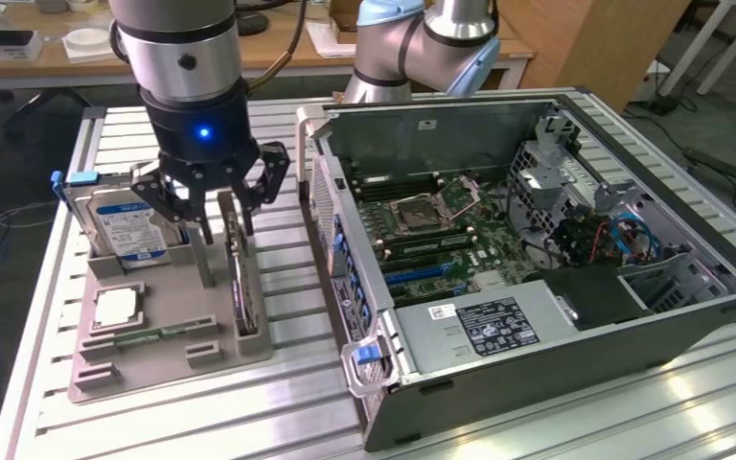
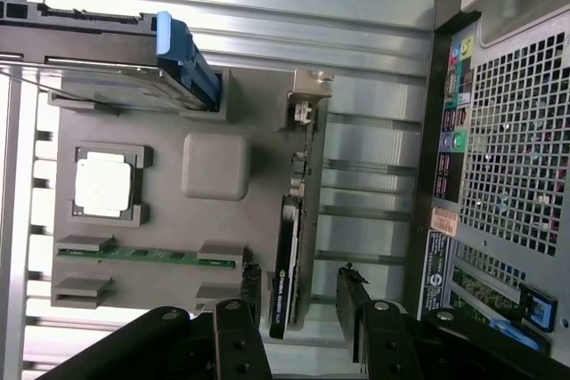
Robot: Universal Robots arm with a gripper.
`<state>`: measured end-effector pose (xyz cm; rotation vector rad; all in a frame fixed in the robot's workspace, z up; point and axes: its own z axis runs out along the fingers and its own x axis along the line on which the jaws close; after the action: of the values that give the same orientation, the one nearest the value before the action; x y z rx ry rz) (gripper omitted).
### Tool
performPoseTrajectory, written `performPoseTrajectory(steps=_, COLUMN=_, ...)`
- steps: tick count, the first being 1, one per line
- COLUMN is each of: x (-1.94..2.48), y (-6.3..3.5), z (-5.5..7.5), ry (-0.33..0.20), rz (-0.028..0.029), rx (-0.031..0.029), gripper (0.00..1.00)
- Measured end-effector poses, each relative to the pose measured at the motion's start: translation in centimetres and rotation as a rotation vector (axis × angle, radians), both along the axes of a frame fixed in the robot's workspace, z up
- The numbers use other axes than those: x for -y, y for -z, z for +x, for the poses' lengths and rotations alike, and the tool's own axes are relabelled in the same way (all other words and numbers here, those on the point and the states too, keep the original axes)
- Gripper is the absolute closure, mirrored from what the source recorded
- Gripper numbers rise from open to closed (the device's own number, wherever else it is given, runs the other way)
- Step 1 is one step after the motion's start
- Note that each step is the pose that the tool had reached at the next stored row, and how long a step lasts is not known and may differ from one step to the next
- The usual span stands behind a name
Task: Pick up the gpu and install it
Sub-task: 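Pick up the gpu and move the gpu toward the slot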
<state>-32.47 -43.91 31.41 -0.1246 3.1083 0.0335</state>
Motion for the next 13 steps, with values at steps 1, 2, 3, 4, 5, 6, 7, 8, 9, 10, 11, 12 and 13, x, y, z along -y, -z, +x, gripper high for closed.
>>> performPoseTrajectory(steps=1, x=0.00, y=0.03, z=0.03, ry=0.000, rz=-0.0001, rx=-0.0001, gripper=0.53)
performPoseTrajectory(steps=2, x=0.01, y=0.07, z=0.05, ry=0.000, rz=-0.0001, rx=-0.0001, gripper=0.53)
performPoseTrajectory(steps=3, x=0.01, y=0.10, z=0.08, ry=0.000, rz=0.0000, rx=0.0000, gripper=0.53)
performPoseTrajectory(steps=4, x=0.02, y=0.14, z=0.11, ry=0.000, rz=0.0000, rx=0.0000, gripper=0.53)
performPoseTrajectory(steps=5, x=0.02, y=0.17, z=0.13, ry=0.000, rz=0.0000, rx=0.0000, gripper=0.53)
performPoseTrajectory(steps=6, x=0.02, y=0.21, z=0.16, ry=0.000, rz=0.0001, rx=0.0001, gripper=0.53)
performPoseTrajectory(steps=7, x=0.03, y=0.24, z=0.19, ry=0.000, rz=0.0000, rx=0.0000, gripper=0.53)
performPoseTrajectory(steps=8, x=0.03, y=0.28, z=0.22, ry=0.000, rz=0.0000, rx=0.0000, gripper=0.53)
performPoseTrajectory(steps=9, x=0.03, y=0.31, z=0.25, ry=0.000, rz=0.0000, rx=0.0000, gripper=0.53)
performPoseTrajectory(steps=10, x=0.03, y=0.34, z=0.28, ry=-0.001, rz=0.0001, rx=0.0000, gripper=0.53)
performPoseTrajectory(steps=11, x=0.04, y=0.37, z=0.31, ry=-0.001, rz=0.0000, rx=0.0000, gripper=0.53)
performPoseTrajectory(steps=12, x=0.04, y=0.40, z=0.33, ry=-0.001, rz=0.0001, rx=0.0000, gripper=0.53)
performPoseTrajectory(steps=13, x=0.04, y=0.43, z=0.36, ry=-0.001, rz=0.0001, rx=0.0000, gripper=0.53)
